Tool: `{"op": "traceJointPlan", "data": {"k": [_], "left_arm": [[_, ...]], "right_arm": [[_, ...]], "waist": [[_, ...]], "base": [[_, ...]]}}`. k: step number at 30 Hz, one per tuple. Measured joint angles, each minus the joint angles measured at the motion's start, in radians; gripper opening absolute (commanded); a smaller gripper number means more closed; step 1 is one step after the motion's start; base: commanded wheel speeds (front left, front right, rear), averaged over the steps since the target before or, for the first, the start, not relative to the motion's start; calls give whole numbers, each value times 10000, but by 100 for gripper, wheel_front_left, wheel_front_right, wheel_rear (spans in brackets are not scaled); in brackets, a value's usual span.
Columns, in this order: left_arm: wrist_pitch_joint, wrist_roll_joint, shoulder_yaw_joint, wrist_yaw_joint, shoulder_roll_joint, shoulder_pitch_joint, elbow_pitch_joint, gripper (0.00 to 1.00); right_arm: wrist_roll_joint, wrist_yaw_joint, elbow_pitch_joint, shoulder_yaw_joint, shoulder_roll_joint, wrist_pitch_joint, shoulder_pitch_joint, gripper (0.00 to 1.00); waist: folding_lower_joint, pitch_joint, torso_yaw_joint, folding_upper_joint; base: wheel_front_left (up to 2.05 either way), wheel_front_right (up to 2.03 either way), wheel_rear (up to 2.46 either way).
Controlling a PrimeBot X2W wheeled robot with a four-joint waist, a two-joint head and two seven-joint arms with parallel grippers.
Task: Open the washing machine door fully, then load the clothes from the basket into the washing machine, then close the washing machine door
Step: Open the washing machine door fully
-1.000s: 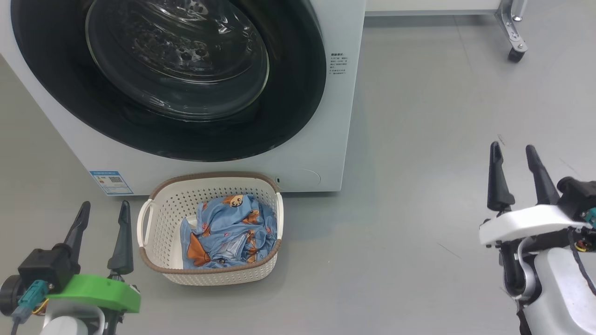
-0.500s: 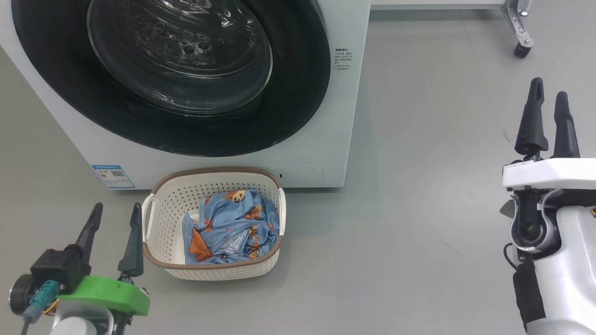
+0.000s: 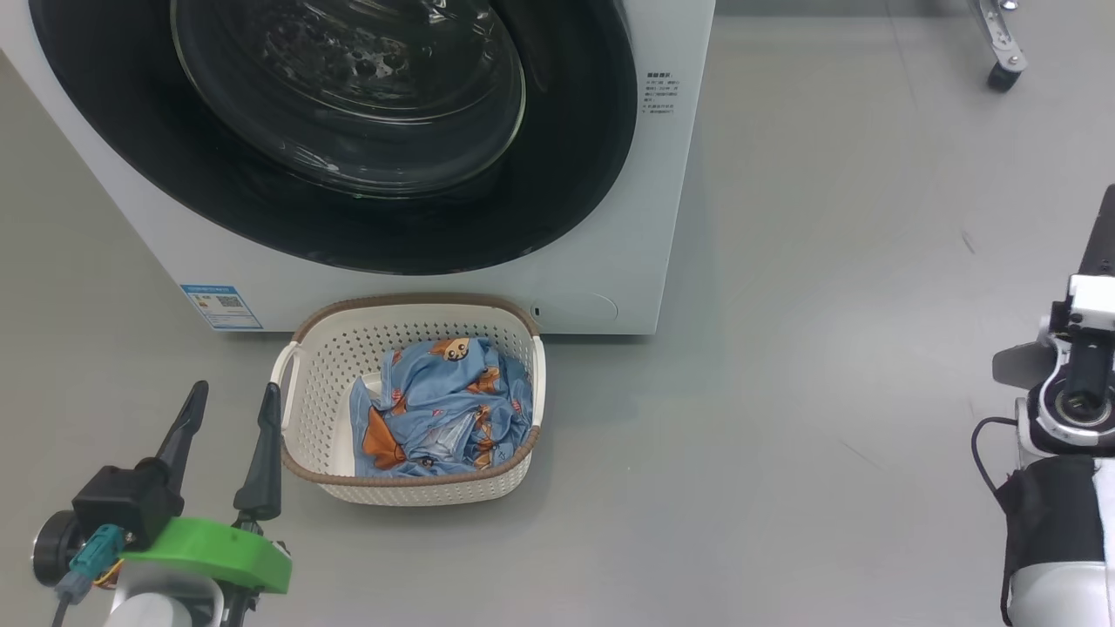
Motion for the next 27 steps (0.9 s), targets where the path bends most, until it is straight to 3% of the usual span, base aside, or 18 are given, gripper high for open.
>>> {"op": "traceJointPlan", "data": {"k": [8,15,27], "left_arm": [[0,-13,-182,0,15,-115,-88,100],[0,-33,-395,0,19,-376,-205,100],[0,-305,-556,0,17,-883,-516,100]], "right_arm": [[2098,-619,351,-479,-40,1177,-888,0],[2399,-1327,537,-27,-121,2531,-1677,0],[2259,-1588,598,679,-945,4535,-3332,0]], "waist": [[0,321,156,0],[0,677,353,0],[0,1498,825,0]], "base": [[0,0,0],[0,0,0],[0,0,0]]}}
